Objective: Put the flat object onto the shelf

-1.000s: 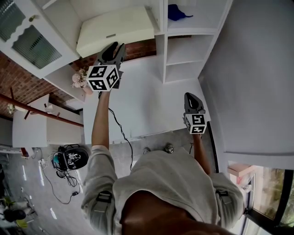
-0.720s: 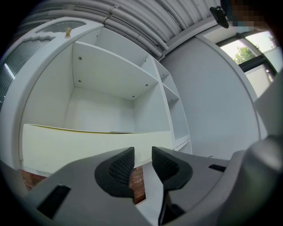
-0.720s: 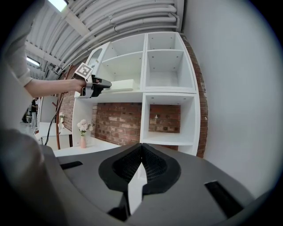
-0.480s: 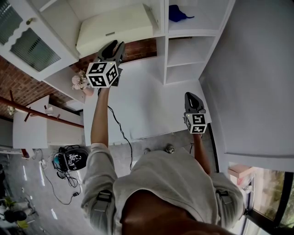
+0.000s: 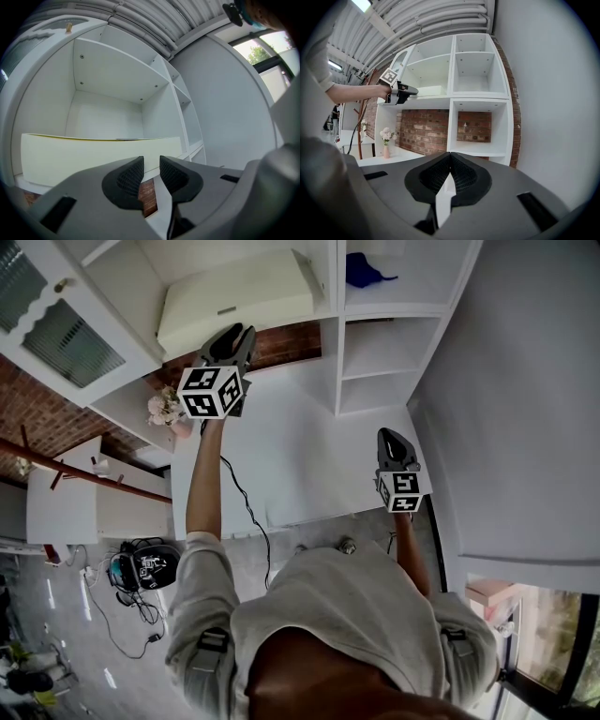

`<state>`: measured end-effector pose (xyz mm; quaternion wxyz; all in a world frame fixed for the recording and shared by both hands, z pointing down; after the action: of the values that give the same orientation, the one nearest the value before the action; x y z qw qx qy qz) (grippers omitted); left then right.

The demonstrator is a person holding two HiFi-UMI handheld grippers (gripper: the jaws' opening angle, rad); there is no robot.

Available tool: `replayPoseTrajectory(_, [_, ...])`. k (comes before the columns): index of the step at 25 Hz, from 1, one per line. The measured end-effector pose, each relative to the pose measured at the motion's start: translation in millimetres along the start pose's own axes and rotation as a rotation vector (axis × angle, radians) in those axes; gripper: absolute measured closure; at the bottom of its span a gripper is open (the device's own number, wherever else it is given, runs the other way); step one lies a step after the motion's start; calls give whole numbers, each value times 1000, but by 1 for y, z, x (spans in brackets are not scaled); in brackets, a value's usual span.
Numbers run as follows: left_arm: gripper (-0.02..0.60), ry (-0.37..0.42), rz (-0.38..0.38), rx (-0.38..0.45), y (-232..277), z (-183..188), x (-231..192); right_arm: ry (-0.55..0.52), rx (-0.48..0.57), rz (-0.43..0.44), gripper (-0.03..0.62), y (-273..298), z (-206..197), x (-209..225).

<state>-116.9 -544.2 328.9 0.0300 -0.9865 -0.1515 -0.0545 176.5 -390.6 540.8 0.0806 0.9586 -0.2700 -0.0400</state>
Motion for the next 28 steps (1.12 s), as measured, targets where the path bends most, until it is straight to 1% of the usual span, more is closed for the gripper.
replayPoseTrajectory(2, [468,-1,1,-3,-1,0,0,0,2,3,566,0,0,-1])
replayPoseTrajectory(5, [448,-5,-4,-4,-4,0,1,-1,-1,5,566,-2,1,-4])
replayPoseTrajectory(9, [451,2,-12,-5,-12,-3,6,0,-3,7,566,-6,0,-6])
replayPoseTrajectory(17, [503,-17,-10,-23,-39,-21,16,-7,-7,32,566,-14,-1,-21])
replayPoseTrajectory(24, [555,-68,-16,-42,-69,-44,26,-14,-12,59,566,-20,-1,-37])
replayPoseTrajectory(28, [565,-90,-22,-63,-87,-63,33,-15,-11,74,566,-20,-2,-45])
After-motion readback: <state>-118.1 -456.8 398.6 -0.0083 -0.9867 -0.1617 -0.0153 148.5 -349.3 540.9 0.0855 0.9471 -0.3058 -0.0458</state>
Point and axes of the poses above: the fingertips, and each gripper's own axes: y forward along the fingers, x to its right, z out of its top, the point moved 2 cm from there along -y, backward along the fingers, and after that the axes turned 13 degrees about z, right-handed, at the moved point
